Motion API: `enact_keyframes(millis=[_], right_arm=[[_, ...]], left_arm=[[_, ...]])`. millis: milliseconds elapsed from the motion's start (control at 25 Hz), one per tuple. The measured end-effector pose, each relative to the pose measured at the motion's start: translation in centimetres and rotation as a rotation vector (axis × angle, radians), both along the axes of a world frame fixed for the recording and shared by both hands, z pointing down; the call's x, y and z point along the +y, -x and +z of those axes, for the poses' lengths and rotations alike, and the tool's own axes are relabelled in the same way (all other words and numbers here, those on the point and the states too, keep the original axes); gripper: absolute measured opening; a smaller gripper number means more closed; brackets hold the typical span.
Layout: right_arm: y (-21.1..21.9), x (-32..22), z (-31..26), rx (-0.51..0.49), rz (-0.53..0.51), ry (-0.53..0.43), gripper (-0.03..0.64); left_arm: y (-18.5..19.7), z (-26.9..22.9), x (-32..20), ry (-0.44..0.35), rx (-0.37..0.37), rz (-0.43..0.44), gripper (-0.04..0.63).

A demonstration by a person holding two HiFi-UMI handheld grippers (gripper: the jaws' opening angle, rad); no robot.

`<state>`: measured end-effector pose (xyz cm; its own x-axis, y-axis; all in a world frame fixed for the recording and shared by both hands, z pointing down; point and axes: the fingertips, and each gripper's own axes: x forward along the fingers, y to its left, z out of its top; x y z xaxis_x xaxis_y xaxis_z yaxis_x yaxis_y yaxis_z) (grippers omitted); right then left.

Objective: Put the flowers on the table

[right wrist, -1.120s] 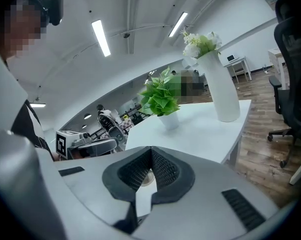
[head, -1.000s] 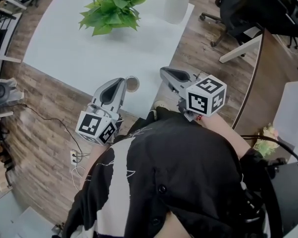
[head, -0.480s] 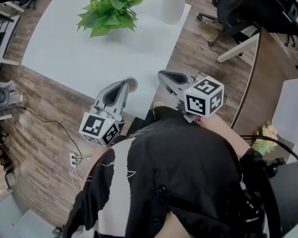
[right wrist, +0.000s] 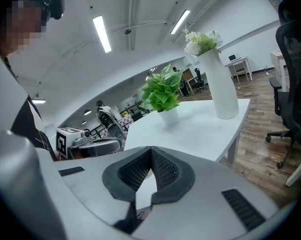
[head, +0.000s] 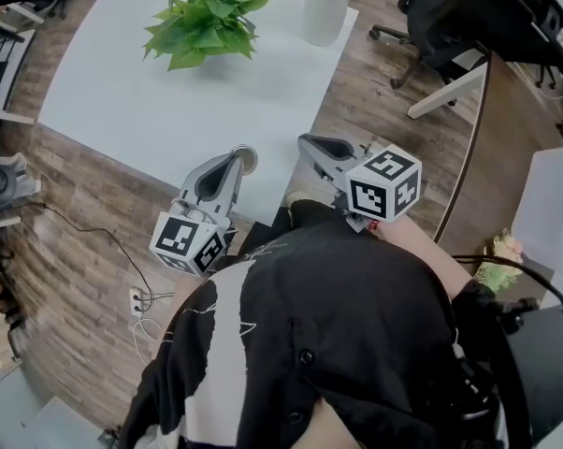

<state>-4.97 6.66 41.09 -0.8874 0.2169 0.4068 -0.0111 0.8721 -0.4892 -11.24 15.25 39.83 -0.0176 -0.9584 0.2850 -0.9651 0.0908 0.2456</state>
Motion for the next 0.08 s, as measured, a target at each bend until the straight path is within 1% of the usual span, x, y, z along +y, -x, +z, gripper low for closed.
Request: enact_keyframes(millis=[80], right_arm=[[-0.01, -0.05, 0.06, 0.001, 0.001, -0.001, 0.012]], left_arm=[[0.04, 0.03, -0.07, 0.000, 0.001, -0.002, 0.014]])
